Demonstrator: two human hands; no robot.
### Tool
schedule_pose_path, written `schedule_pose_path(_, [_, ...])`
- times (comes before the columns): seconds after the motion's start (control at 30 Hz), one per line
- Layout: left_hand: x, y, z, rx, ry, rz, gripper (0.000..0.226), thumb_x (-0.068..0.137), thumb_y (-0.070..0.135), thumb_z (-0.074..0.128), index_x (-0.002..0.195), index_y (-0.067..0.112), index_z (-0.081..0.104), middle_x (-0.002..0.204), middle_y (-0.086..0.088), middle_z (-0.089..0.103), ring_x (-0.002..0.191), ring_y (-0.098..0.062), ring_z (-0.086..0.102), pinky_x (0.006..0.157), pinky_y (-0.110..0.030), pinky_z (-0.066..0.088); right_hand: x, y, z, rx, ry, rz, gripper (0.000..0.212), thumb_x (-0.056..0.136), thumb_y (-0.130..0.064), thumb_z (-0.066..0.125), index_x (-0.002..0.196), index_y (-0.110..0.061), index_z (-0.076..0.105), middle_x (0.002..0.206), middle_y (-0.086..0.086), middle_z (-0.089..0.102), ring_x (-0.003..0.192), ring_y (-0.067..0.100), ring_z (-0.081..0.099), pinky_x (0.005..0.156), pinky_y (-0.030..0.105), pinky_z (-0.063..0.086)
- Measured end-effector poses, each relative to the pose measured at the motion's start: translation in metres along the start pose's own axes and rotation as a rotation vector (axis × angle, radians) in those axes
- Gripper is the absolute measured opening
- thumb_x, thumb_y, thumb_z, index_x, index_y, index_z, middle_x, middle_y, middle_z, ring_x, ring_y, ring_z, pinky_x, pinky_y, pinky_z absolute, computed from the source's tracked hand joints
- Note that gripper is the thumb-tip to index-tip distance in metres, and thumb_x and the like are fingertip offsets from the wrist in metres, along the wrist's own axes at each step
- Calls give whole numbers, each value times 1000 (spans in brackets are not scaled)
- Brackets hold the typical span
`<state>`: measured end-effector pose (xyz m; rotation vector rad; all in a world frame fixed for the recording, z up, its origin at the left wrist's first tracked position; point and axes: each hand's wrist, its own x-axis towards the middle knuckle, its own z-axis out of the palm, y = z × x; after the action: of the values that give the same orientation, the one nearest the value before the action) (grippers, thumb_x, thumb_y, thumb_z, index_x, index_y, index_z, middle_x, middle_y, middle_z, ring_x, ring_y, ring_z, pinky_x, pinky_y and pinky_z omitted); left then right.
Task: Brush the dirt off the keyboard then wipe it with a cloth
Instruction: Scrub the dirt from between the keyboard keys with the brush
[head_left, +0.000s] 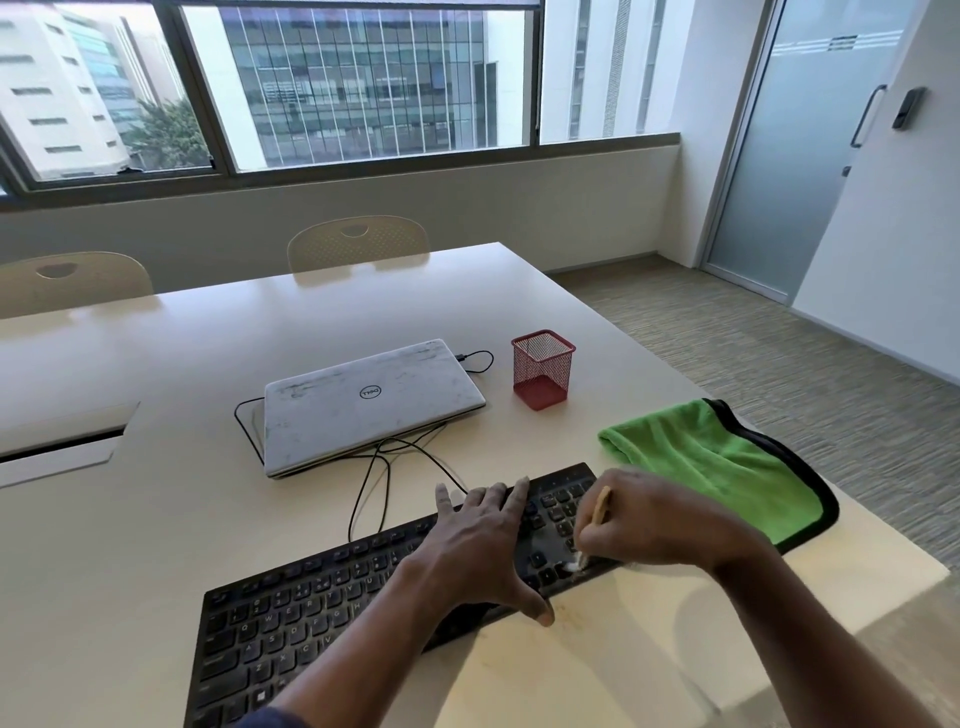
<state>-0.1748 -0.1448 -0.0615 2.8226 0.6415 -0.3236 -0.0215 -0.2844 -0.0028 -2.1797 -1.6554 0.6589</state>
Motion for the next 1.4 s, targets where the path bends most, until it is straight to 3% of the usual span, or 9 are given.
schedule_pose_path(0.07, [-1,0,0,-2,1,2,145,64,78,77,161,18,-13,169,-10,12,154,-28,12,118,-68,-6,1,0,-5,10,23,-2,17,75,-29,63,73,-21,77,70,-6,73,62,13,65,61,36,55])
schedule_pose_path(0.2, [1,-2,-1,-3,-2,2,146,64,78,77,161,18,-14,169,-10,11,155,-29,10,118,-68,-6,2,-8,-4,52,72,-55,16,82,-21,66,76,-26,80,67,-15,71,62,4,64,55,14,44])
schedule_pose_path(0.37, [0,-1,0,-3,-6,6,146,64,77,77,161,17,-13,169,-10,11,155,-29,11,118,-69,-6,-1,1,-1,28,-47,23,18,76,-26,62,69,-20,77,68,-4,73,66,22,67,59,39,54])
schedule_pose_path(0.53, [0,-2,-1,-4,-7,9,145,64,78,77,161,18,-14,169,-10,12,154,-29,11,118,-69,-6,-4,-3,-7,54,110,-3,16,81,-24,65,76,-25,79,71,-13,73,63,7,65,56,22,49])
schedule_pose_path(0.77, [0,-2,0,2,-9,9,146,63,78,77,161,18,-14,169,-10,13,154,-29,12,118,-70,-6,-2,7,3,34,112,26,22,79,-24,61,73,-6,73,72,10,71,54,15,54,56,38,47])
schedule_pose_path(0.9, [0,-2,-1,-5,-8,11,146,63,78,78,161,18,-13,168,-11,13,154,-30,12,119,-70,-5,-1,14,-4,25,248,102,20,79,-25,61,70,-14,75,68,-3,73,61,14,65,59,33,51])
schedule_pose_path(1.03, [1,-2,-1,1,-5,15,147,63,78,78,161,18,-13,169,-11,12,154,-29,12,118,-70,-6,-1,10,5,35,135,95,26,81,-26,60,72,-4,72,70,9,71,52,11,51,53,36,45])
schedule_pose_path(1.23, [0,-3,0,-3,-14,16,146,63,77,78,160,18,-14,169,-12,10,155,-30,10,118,-69,-6,-4,-8,0,132,180,7,17,82,-23,63,76,-22,79,74,-8,74,66,10,66,62,30,52])
schedule_pose_path(1.4, [1,-2,0,-8,-6,16,147,62,77,79,161,18,-13,169,-11,13,155,-30,12,117,-71,-6,0,7,9,-22,153,109,26,82,-31,62,74,-9,74,71,7,72,55,18,57,52,29,48])
